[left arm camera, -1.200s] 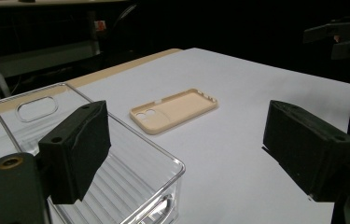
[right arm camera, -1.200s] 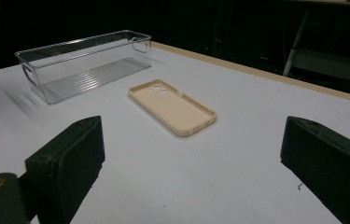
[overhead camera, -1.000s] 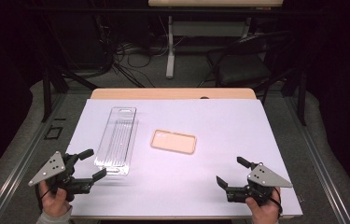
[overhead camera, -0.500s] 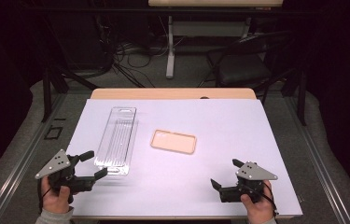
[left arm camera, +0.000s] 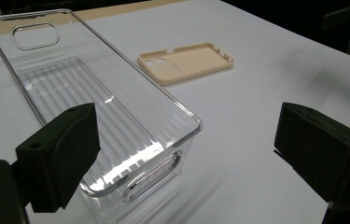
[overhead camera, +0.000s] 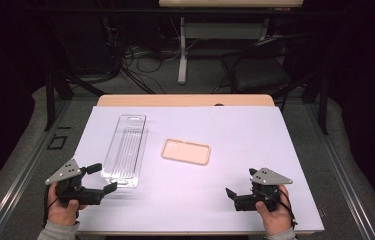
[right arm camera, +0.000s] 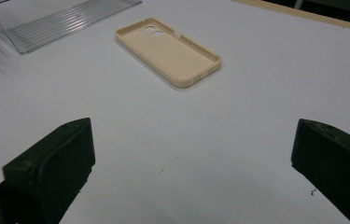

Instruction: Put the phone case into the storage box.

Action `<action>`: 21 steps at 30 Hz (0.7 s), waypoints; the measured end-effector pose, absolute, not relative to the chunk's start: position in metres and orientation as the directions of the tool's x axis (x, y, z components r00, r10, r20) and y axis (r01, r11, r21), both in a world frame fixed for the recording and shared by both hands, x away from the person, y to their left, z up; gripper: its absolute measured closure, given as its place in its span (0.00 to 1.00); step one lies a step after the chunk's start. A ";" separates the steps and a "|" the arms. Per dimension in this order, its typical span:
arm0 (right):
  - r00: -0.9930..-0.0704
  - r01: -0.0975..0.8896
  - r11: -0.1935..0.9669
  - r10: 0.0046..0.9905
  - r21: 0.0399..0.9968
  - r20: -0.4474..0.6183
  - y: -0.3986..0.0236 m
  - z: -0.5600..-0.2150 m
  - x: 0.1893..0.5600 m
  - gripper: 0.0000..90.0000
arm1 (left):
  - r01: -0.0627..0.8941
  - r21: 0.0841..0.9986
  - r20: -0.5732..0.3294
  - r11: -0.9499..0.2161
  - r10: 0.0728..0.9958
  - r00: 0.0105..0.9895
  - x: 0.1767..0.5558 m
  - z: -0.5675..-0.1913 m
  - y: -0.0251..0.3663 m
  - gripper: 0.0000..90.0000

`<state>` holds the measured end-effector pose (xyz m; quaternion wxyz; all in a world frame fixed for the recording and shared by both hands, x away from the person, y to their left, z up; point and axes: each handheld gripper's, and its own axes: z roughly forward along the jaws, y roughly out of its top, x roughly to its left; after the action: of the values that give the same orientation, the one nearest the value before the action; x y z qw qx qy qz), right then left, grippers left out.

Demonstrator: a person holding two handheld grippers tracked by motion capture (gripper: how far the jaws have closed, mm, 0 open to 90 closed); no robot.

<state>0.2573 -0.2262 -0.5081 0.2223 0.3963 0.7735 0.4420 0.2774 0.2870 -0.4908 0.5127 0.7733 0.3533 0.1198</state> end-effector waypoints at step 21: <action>-0.591 0.489 0.320 0.806 0.811 0.039 -0.204 -0.486 0.313 0.00 | 0.461 0.854 -0.196 -0.242 0.670 0.716 0.348 -0.454 0.264 0.00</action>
<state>0.3135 -0.2043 -0.4860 0.1906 0.4100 0.7897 0.4147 0.3476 0.2639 -0.4541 0.4980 0.7811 0.3618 0.1050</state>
